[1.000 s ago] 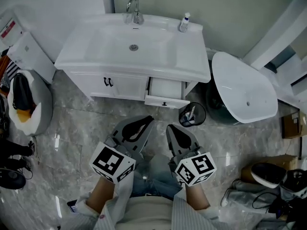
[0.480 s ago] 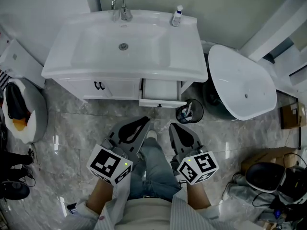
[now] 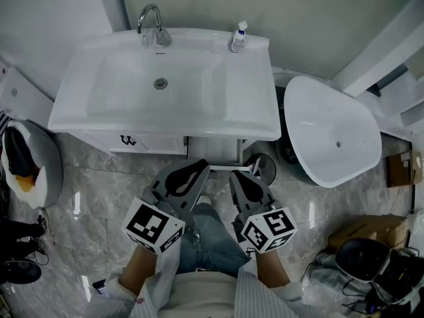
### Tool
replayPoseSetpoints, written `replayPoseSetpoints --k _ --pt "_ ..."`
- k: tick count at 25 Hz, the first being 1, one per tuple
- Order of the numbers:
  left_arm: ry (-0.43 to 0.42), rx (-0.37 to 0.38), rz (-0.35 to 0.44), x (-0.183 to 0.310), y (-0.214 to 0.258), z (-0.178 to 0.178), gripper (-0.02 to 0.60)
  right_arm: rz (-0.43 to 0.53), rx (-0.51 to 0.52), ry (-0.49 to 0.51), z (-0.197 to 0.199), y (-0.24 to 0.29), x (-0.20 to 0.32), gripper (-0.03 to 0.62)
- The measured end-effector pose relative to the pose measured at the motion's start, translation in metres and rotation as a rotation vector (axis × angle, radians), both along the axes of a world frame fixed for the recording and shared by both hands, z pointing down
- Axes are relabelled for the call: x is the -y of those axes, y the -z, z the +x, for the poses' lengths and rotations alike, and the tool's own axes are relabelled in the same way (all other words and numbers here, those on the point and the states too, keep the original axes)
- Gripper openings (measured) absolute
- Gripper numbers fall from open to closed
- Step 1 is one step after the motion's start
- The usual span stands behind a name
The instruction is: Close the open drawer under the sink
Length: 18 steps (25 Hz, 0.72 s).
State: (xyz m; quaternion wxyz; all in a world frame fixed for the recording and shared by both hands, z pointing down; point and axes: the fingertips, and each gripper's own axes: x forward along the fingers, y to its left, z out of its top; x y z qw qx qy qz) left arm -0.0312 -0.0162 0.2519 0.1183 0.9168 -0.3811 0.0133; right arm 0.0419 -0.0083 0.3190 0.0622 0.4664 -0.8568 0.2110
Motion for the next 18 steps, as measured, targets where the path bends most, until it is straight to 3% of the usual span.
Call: replayPoseSetpoints --k 9,18 --pt "0.018 -0.006 0.022 0.052 0.010 0.030 0.032 0.018 -0.006 0.034 0.025 0.012 0.057 0.009" --pt "0.007 0.002 0.011 0.064 0.004 0.038 0.032 0.005 -0.009 0.046 0.027 0.009 0.069 0.009"
